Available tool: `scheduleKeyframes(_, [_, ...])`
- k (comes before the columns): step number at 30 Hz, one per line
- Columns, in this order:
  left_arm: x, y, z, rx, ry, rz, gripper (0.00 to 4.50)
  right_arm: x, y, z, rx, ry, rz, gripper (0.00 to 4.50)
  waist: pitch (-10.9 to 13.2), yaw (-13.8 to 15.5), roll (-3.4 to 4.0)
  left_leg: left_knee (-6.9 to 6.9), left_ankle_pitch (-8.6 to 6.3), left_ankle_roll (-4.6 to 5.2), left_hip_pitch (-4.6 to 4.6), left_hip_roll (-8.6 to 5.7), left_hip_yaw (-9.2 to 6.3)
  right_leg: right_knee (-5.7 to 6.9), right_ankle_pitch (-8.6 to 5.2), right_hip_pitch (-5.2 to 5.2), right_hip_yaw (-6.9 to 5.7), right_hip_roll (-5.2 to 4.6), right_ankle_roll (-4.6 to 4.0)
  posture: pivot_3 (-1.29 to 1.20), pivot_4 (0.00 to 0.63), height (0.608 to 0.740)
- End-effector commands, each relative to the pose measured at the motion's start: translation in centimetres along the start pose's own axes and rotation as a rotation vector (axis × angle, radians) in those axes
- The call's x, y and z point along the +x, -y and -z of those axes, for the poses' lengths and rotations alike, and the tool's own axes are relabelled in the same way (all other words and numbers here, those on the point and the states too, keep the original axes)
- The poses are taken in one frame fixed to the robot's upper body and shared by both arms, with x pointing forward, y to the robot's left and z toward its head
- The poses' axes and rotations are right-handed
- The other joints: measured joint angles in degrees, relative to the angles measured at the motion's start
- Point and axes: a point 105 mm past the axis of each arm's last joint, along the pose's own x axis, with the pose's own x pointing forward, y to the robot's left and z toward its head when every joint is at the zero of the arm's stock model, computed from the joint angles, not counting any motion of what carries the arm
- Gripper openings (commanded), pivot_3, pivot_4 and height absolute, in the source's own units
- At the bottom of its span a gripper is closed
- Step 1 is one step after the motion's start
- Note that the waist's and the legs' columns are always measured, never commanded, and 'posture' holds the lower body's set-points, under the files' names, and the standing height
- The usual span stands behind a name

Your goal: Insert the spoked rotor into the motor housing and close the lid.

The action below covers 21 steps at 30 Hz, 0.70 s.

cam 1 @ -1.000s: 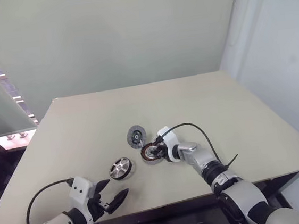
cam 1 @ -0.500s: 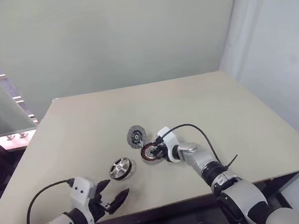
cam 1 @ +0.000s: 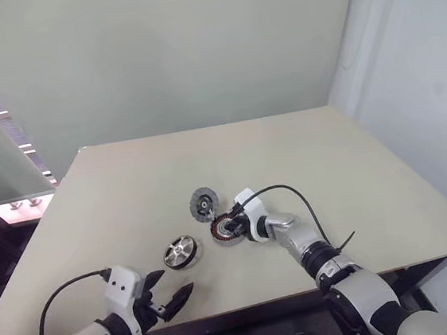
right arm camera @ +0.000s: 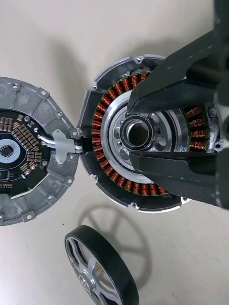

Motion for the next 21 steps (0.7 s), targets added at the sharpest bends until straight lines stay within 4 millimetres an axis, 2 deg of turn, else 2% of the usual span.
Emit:
scheduleKeyframes(1, [0.1,0.6,-1.3,0.033,0.045,0.017,4.50,2.1,-4.3,-3.1,-0.014,0.090,-0.098,1.30,0.0,0.0,0.01,0.00,0.00,0.00,0.00,0.00,0.00,0.00,0.00,0.00,0.00,0.00,0.00,0.00,0.000,0.740])
scheduleKeyframes(21, [-0.4,0.7,-1.2,0.030,0.050,-0.005,4.50,2.8,-5.4,-2.8,-0.002,0.094,-0.104,1.30,0.0,0.0,0.02,0.02,0.00,0.00,0.11,0.01,0.02,0.00,-0.04,0.09,0.01,0.00,-0.07,0.00,0.000,0.740])
